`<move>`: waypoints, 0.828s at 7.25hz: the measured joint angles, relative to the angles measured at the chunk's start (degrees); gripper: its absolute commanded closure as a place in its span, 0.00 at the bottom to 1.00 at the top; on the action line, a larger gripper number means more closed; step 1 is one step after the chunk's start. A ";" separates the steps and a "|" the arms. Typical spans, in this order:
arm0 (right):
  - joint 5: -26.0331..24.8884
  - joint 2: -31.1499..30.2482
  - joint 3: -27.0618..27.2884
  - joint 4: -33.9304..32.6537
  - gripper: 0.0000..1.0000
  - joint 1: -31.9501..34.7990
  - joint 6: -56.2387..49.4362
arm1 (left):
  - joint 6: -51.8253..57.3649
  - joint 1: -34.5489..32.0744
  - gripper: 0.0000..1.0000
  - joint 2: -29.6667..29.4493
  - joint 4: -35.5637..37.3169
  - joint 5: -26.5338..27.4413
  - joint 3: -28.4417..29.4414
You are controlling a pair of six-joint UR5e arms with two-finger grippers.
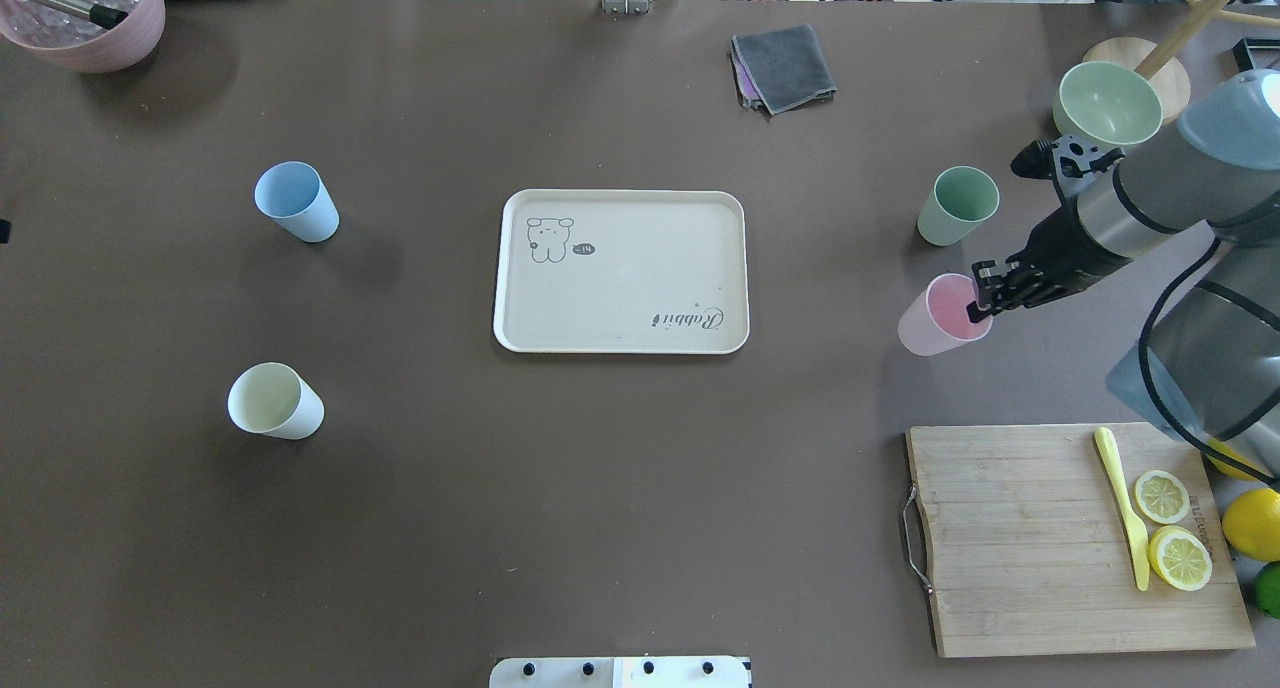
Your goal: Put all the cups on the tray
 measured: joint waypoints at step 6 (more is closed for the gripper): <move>-10.56 19.50 -9.76 0.07 1.00 -8.29 10.28 | -13.98 21.08 0.09 -3.03 -1.06 6.96 -5.24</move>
